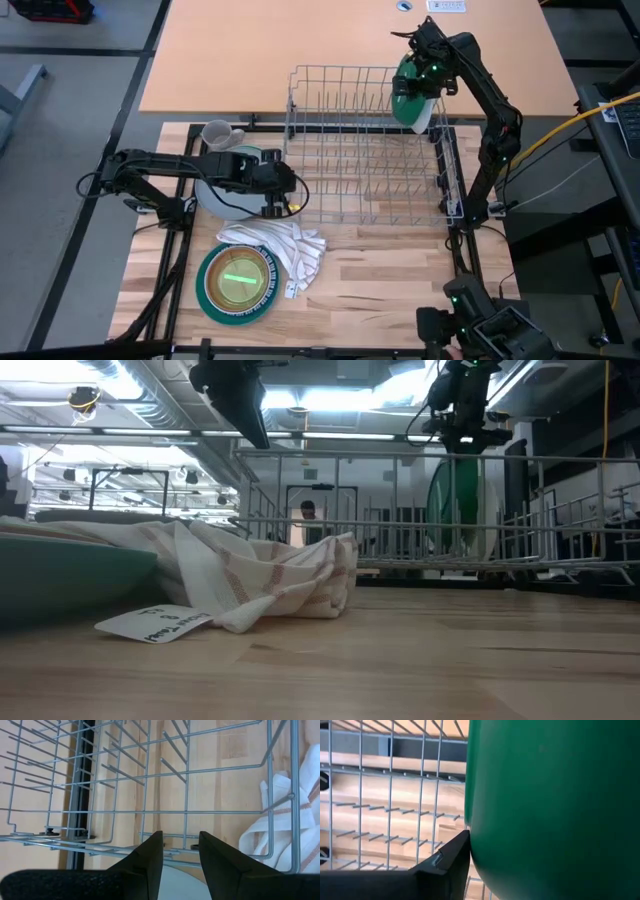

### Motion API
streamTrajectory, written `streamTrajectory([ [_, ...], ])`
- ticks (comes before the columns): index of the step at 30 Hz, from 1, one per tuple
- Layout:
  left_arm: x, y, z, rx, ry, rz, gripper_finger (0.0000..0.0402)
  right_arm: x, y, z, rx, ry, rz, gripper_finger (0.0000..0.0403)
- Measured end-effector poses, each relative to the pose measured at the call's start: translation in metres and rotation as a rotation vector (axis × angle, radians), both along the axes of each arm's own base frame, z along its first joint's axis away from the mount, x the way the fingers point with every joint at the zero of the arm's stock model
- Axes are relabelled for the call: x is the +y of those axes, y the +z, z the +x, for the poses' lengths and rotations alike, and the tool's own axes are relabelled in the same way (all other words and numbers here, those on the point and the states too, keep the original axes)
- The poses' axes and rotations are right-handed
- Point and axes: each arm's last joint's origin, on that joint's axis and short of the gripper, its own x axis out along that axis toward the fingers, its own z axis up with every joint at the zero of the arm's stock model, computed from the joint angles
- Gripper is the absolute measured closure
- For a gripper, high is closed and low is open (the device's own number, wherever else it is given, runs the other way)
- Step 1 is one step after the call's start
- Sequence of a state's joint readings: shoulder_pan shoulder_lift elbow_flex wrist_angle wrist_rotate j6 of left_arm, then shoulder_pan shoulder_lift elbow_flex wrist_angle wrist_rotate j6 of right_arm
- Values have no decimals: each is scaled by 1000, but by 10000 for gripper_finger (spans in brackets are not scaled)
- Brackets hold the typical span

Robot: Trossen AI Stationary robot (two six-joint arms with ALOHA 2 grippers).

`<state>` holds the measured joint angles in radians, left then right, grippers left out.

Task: Sort dishes
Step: Put the green plate into the dish rack

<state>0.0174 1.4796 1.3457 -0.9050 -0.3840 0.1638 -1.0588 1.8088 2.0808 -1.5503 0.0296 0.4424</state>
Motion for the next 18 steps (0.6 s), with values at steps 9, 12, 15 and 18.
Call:
streamTrajectory([
  [9,-1,2,3,-28,-12,4,286,0,1,5,-135,108,40,243],
  [12,-1,2,3,-28,-12,5,286,2,1,9,-116,163,28,242],
  [15,-1,2,3,-27,-12,5,286,3,1,10,-87,159,14,243],
  [18,-1,1,2,-24,-12,5,286,0,0,9,-58,147,-3,242],
])
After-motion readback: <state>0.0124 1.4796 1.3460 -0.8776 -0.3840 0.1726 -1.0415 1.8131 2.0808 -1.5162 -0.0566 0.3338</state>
